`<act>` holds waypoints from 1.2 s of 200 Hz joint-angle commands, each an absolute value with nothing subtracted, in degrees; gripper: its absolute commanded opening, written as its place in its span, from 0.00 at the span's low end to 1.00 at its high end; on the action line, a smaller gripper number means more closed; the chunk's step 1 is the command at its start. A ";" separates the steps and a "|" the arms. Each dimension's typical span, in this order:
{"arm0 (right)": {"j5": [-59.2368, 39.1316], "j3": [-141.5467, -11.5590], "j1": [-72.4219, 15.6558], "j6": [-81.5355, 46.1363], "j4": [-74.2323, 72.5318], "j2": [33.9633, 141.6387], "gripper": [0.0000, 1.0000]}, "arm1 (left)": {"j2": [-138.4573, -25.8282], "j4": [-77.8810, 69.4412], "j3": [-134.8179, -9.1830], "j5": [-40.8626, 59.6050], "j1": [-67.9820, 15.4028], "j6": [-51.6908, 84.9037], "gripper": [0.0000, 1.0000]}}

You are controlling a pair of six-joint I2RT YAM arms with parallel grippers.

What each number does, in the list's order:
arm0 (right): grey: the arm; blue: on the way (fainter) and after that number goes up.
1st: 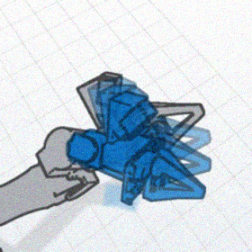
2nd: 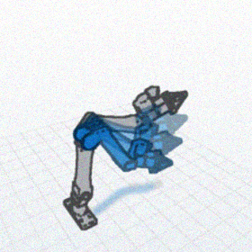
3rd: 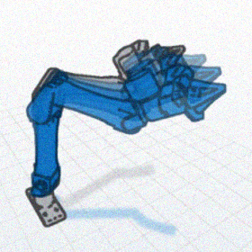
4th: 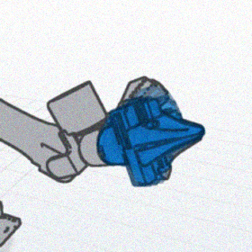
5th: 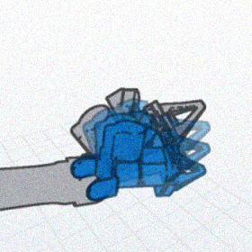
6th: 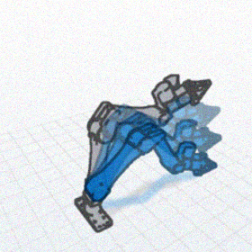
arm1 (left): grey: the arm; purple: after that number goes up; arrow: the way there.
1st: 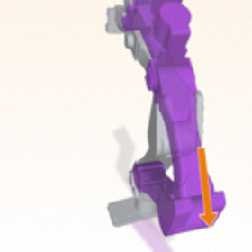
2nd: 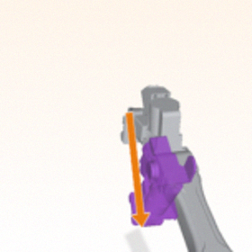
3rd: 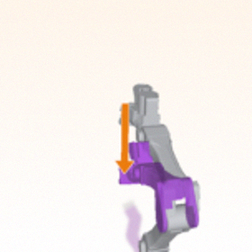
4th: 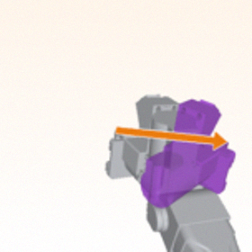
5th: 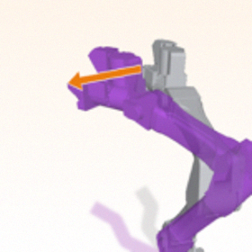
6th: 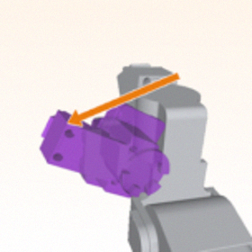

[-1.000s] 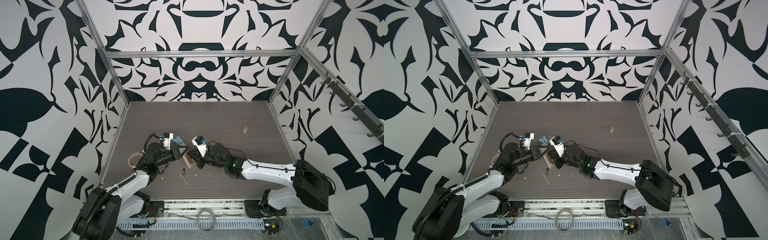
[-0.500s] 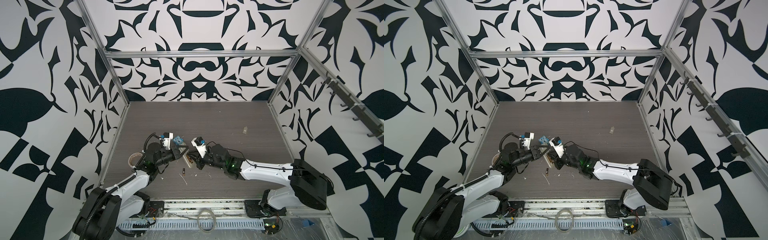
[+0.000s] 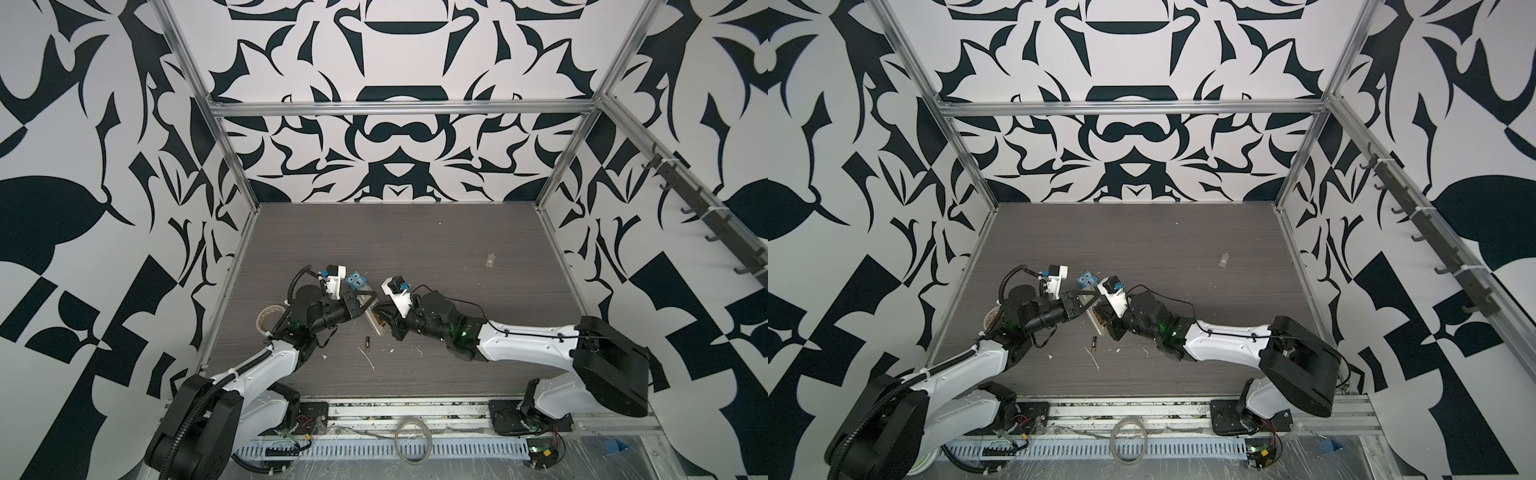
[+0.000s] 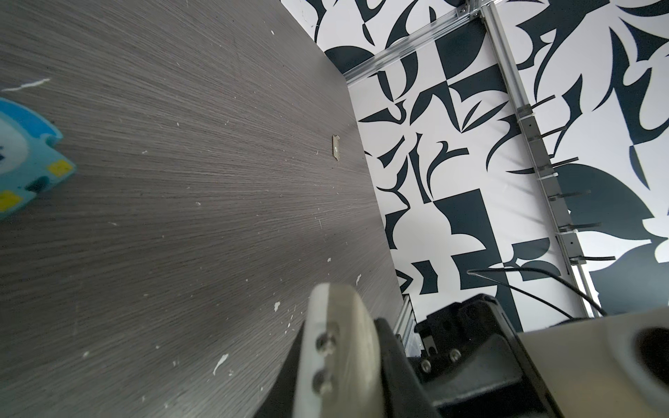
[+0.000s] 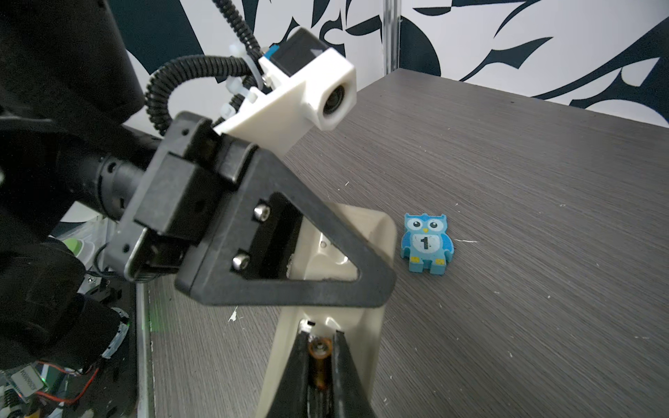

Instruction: Load the batteries into the remote control

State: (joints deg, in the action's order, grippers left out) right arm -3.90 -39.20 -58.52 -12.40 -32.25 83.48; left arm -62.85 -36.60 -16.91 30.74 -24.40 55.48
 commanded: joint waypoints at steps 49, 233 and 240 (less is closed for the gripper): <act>-0.52 -39.31 -59.15 -8.63 -28.16 82.40 0.16 | -61.98 -38.70 -17.15 30.82 -24.60 55.45 0.00; -2.35 -42.41 -59.13 -2.05 -20.12 75.11 0.49 | -63.97 -36.78 -16.35 31.45 -24.57 52.80 0.00; -2.43 -42.99 -59.19 -1.16 -18.50 74.35 0.50 | -63.88 -36.26 -16.47 31.69 -24.56 52.47 0.00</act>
State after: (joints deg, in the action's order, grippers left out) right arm -1.91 -39.48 -59.09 -3.81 -21.34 77.58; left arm -63.75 -35.73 -16.88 30.39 -24.51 53.78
